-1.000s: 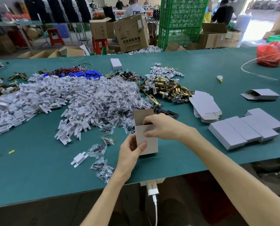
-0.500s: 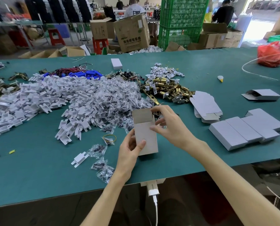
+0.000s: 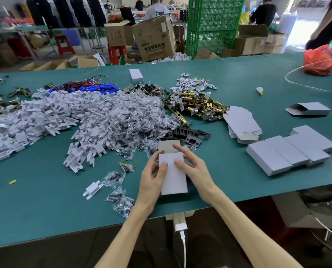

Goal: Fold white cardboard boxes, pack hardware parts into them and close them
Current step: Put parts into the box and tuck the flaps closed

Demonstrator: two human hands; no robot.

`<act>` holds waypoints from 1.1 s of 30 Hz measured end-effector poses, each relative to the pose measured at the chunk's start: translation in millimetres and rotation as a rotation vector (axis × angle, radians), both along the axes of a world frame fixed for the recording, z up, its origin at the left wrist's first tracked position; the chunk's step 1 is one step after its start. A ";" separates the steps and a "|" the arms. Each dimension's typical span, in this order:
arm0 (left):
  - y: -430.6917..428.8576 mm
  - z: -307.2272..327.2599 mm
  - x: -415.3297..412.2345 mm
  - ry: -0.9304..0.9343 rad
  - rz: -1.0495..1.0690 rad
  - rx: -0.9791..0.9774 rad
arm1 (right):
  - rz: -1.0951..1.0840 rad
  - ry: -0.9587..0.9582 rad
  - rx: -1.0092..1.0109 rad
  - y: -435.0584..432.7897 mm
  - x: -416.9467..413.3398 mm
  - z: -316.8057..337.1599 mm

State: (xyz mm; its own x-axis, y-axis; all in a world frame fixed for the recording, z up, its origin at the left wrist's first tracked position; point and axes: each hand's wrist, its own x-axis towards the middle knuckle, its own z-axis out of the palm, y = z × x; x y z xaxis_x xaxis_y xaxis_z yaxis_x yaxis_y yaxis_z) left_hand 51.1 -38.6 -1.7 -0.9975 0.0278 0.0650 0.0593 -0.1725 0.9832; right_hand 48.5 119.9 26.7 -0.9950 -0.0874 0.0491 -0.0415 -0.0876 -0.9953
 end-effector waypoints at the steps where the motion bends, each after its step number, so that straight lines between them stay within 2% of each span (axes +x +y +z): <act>1: 0.3 0.0 0.1 0.003 0.009 0.004 | 0.010 -0.010 -0.027 -1.1 0.3 -0.7; 8: -0.3 -1.4 -1.9 0.014 0.057 -0.022 | -0.053 -0.044 -0.096 -7.9 2.4 -7.4; 22: -1.8 -4.8 -3.5 -0.024 0.120 -0.054 | -0.078 -0.044 -0.007 -9.7 7.6 -10.5; 33: -7.1 -4.9 -5.3 -0.056 0.086 0.114 | -0.062 -0.034 -0.030 -9.6 8.2 -9.2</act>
State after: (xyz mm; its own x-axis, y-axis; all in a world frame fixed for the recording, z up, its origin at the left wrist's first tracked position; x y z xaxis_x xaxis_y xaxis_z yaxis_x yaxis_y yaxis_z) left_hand 45.7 -45.7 -6.6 -0.9980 -0.0624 0.0072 0.0244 -0.2800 0.9597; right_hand 56.7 110.3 17.5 -0.9995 -0.0248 0.0170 -0.0140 -0.1154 -0.9932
